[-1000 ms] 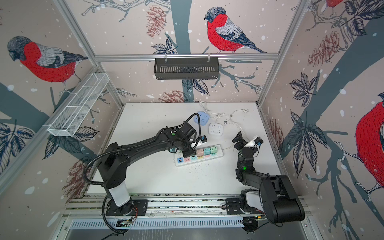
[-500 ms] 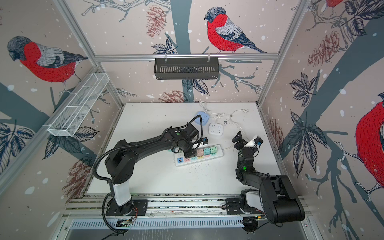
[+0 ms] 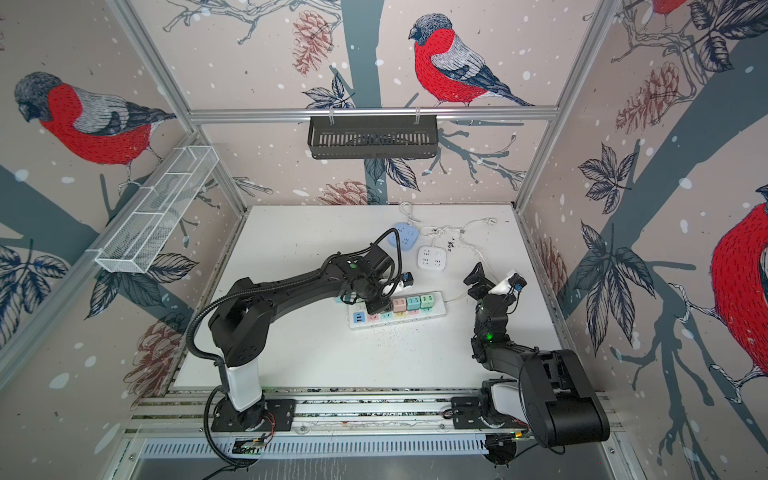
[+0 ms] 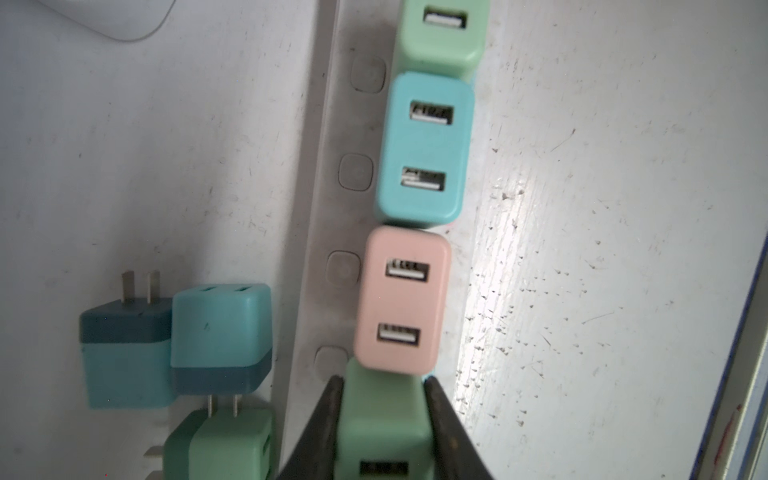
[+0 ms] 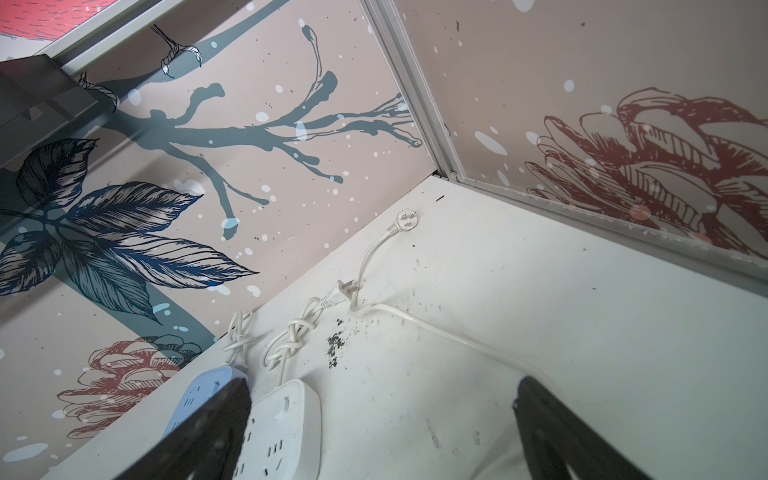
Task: Insert the plug
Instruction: 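Lower the light green adapter with the left gripper onto the socket below the pink adapter, then open the left gripper and raise it off the plugged light green adapter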
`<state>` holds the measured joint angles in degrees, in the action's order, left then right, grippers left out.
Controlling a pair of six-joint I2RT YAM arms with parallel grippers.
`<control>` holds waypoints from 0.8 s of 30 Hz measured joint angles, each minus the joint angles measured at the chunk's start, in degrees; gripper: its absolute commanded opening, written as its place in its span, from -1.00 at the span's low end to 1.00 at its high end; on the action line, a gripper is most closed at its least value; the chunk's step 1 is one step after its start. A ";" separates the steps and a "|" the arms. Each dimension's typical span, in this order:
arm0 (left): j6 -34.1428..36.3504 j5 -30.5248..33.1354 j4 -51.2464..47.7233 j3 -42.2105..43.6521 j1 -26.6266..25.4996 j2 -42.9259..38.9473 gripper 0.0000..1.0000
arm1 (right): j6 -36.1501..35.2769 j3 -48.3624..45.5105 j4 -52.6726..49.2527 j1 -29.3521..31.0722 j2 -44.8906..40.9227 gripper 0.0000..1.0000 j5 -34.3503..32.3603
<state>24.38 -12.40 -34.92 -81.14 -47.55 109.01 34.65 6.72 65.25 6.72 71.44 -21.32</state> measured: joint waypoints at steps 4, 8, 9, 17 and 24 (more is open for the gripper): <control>0.02 -0.42 -0.24 -0.63 0.04 0.66 -1.00 | -0.04 0.00 0.04 0.00 0.00 0.99 0.00; 0.17 -0.55 -0.24 -0.66 -0.24 1.42 -1.00 | -0.20 0.00 0.22 0.00 0.00 0.99 0.13; 0.48 -0.35 -0.24 -0.76 -0.39 1.62 -1.00 | -0.20 0.00 0.37 0.00 0.00 0.99 0.17; 1.51 -1.36 -1.68 -3.52 -1.16 4.22 -1.00 | -0.20 0.00 0.83 0.00 0.00 0.99 0.17; 1.79 -3.28 -1.31 -9.57 -2.86 9.18 -1.00 | -0.20 -0.02 0.81 0.02 0.00 0.99 0.20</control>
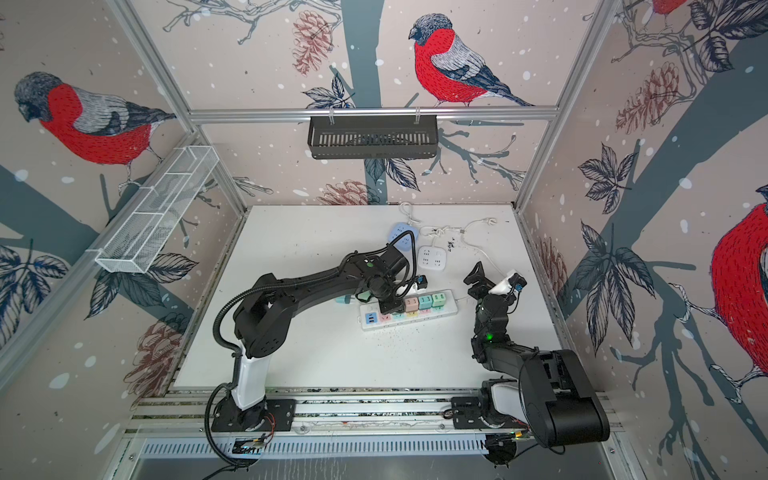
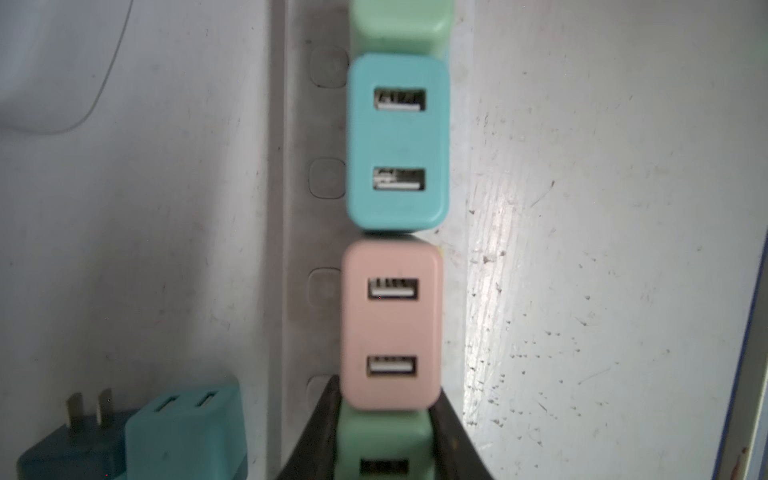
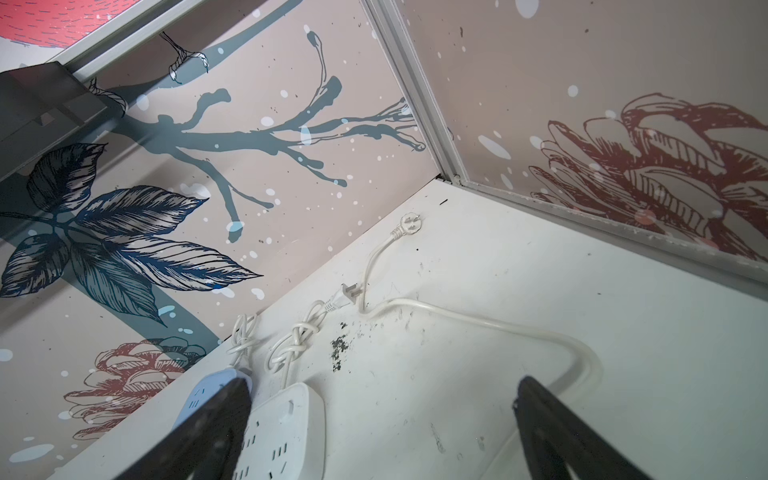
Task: Insert the plug
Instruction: 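Open the left gripper and raise it off the plugged light green adapter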
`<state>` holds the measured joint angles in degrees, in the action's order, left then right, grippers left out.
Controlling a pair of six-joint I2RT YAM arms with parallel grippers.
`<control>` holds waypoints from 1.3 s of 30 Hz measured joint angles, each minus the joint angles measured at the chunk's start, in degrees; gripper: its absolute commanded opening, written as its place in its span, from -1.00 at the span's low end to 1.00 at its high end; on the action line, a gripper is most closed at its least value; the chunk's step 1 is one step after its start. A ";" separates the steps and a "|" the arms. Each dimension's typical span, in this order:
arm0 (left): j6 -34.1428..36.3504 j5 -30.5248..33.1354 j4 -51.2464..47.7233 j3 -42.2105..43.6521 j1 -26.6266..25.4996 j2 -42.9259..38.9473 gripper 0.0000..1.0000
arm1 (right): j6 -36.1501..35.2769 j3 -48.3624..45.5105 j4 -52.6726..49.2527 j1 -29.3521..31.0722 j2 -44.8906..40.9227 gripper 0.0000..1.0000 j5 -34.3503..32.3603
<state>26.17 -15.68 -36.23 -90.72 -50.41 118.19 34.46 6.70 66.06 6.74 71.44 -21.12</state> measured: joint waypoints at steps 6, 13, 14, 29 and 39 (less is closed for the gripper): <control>0.13 -0.94 1.20 -2.12 -0.92 1.68 -0.93 | 0.00 0.00 0.00 0.04 0.00 0.99 0.00; -0.35 -0.44 3.65 -0.31 -1.57 0.09 -0.26 | 0.00 -0.02 0.00 0.07 0.00 1.00 0.00; -0.50 -0.57 3.58 -0.07 -1.60 -0.17 -0.15 | 0.00 -0.02 0.00 0.07 0.00 0.99 0.00; -2.95 -0.26 17.07 13.62 -0.13 -20.31 0.96 | -0.04 -0.17 0.15 0.13 0.00 0.99 0.00; -14.27 13.70 56.57 53.64 8.28 -53.68 0.96 | -0.37 -0.07 0.39 0.72 0.00 0.95 0.15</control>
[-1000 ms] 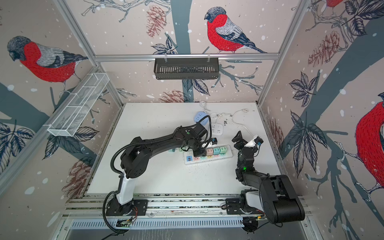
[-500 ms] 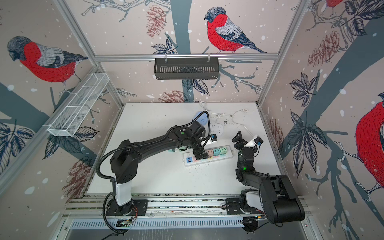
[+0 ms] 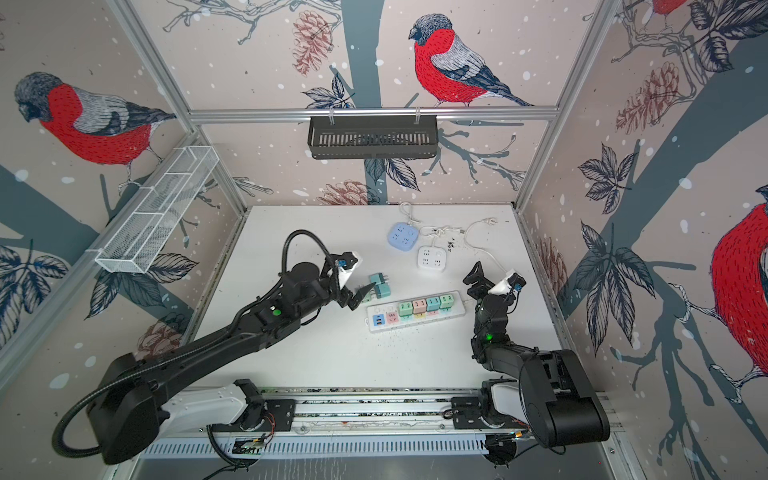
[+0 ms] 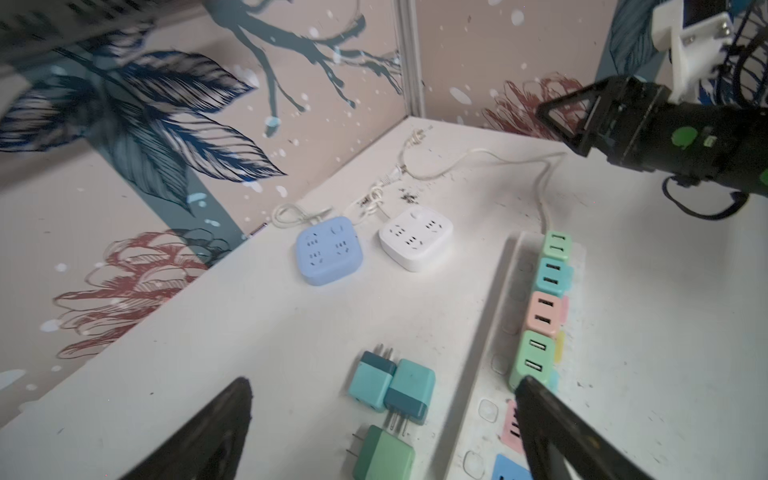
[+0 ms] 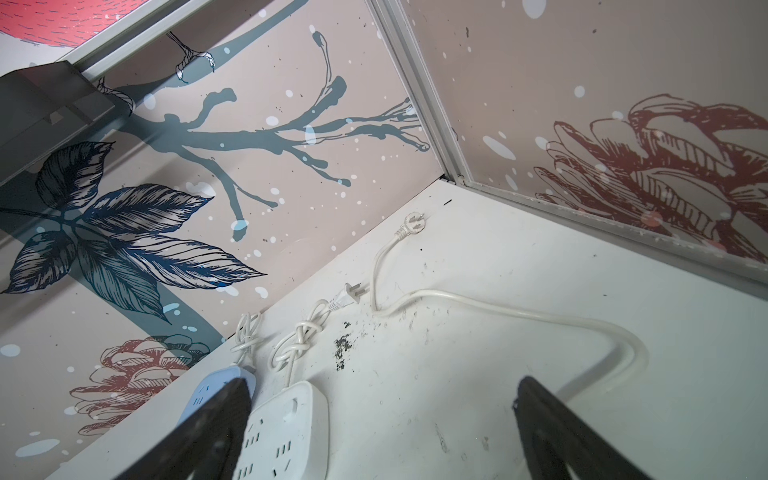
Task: Insert the plug
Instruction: 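Open the left gripper and raise it off the plugged light green adapter, then draw the left arm back while the right gripper swings toward the loose teal adapters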
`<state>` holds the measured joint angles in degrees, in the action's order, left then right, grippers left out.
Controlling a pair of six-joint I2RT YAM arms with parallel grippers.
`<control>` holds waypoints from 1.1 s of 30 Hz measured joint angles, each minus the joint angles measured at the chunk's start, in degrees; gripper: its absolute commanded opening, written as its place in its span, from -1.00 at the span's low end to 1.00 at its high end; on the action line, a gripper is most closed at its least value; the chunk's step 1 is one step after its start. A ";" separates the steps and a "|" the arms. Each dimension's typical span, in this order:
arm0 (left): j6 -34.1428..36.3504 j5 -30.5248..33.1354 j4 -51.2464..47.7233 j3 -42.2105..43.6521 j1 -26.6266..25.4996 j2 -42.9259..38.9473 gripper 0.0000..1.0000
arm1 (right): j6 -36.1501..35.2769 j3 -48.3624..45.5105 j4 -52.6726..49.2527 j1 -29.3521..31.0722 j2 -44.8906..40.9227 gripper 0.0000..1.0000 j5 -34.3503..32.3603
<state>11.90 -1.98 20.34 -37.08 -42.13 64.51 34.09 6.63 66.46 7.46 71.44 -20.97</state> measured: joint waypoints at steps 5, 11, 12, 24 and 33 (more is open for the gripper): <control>-9.18 3.50 13.16 10.40 9.25 -7.34 0.96 | -1.11 0.15 0.04 0.74 0.02 0.83 0.04; -19.98 3.76 19.12 14.08 21.33 -6.88 0.95 | -2.56 0.61 0.42 1.62 1.53 0.76 0.24; -20.92 4.35 19.80 14.80 21.97 -6.34 0.95 | -2.60 0.68 0.44 1.73 1.64 0.76 0.24; -24.22 15.21 27.82 20.55 25.81 2.56 0.95 | -4.24 2.08 0.39 2.60 3.13 0.58 0.85; -25.62 16.85 32.04 19.71 26.43 8.79 0.95 | -7.26 13.51 -13.79 4.61 -0.37 0.29 6.95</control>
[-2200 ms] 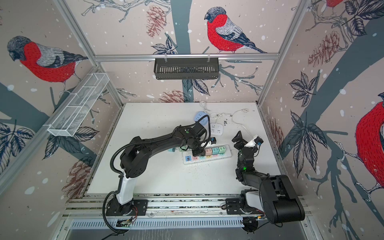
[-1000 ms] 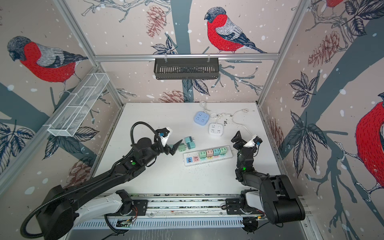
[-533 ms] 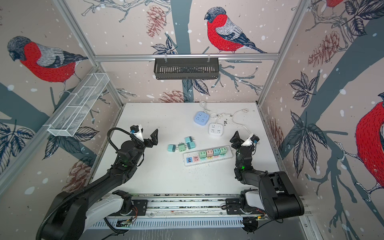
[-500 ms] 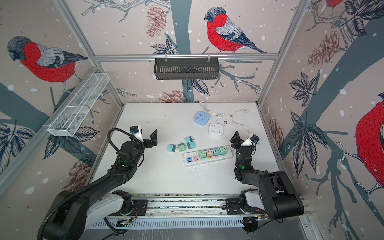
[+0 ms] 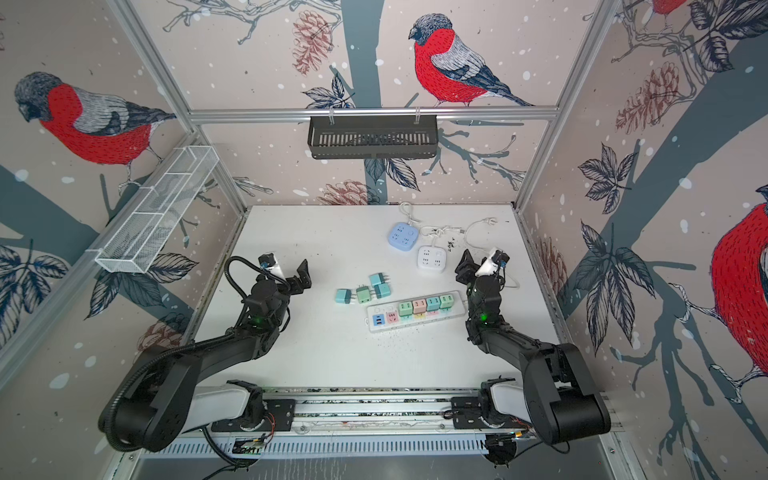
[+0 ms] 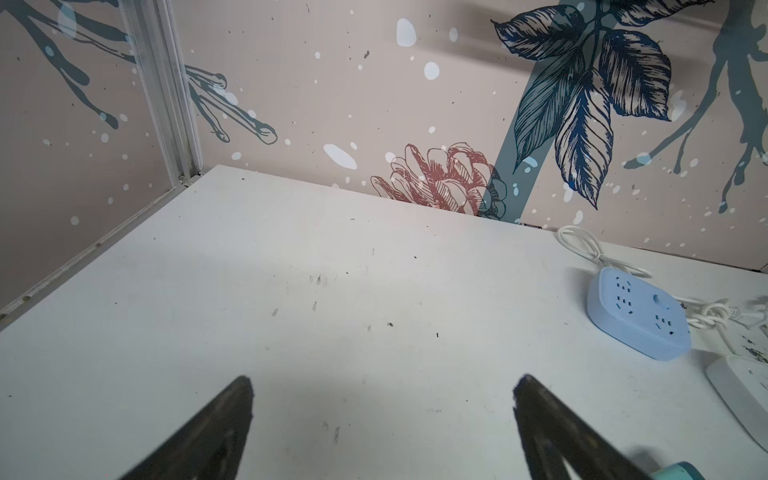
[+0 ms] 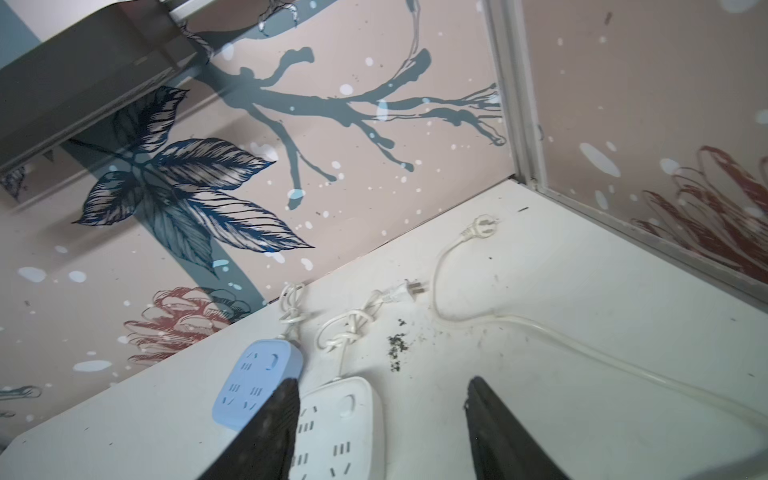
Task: Insert the plug
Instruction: 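Draw the left arm back while the right gripper swings toward the loose teal adapters, then lower the open right gripper over a loose teal adapter on the table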
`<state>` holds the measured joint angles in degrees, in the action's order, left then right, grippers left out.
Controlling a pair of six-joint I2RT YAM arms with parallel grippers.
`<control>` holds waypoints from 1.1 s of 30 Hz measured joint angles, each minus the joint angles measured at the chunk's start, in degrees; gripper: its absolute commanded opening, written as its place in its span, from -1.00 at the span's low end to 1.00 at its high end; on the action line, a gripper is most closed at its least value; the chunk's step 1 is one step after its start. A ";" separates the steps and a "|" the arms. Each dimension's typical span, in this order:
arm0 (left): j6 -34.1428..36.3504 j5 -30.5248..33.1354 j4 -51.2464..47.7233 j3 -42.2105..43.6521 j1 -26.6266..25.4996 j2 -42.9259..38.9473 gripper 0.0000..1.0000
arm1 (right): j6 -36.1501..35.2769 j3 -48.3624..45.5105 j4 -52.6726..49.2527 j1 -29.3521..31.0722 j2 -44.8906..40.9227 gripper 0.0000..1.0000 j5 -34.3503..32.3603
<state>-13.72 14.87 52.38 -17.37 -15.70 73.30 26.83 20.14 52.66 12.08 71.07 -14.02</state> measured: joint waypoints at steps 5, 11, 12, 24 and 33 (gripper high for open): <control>-0.92 -0.85 4.52 0.87 0.28 2.54 0.95 | -5.46 6.73 -9.05 7.37 -1.27 0.29 1.88; -1.14 -1.44 8.79 2.49 0.39 4.46 0.95 | -12.70 14.05 -17.84 17.00 4.66 0.29 3.87; -1.14 -1.68 9.64 2.49 0.39 4.66 0.95 | -13.62 15.02 -18.93 18.53 5.84 0.29 4.13; -1.57 -2.21 16.52 6.95 0.59 4.37 0.95 | -24.26 25.46 -23.61 32.39 18.97 0.39 17.79; -2.91 0.42 19.41 8.46 0.68 3.96 0.95 | -30.64 39.78 -34.95 38.42 33.05 0.53 21.62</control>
<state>-16.62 15.29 71.79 -8.91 -15.03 77.25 -3.81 59.92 17.72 50.50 104.12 7.60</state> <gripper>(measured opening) 0.973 0.756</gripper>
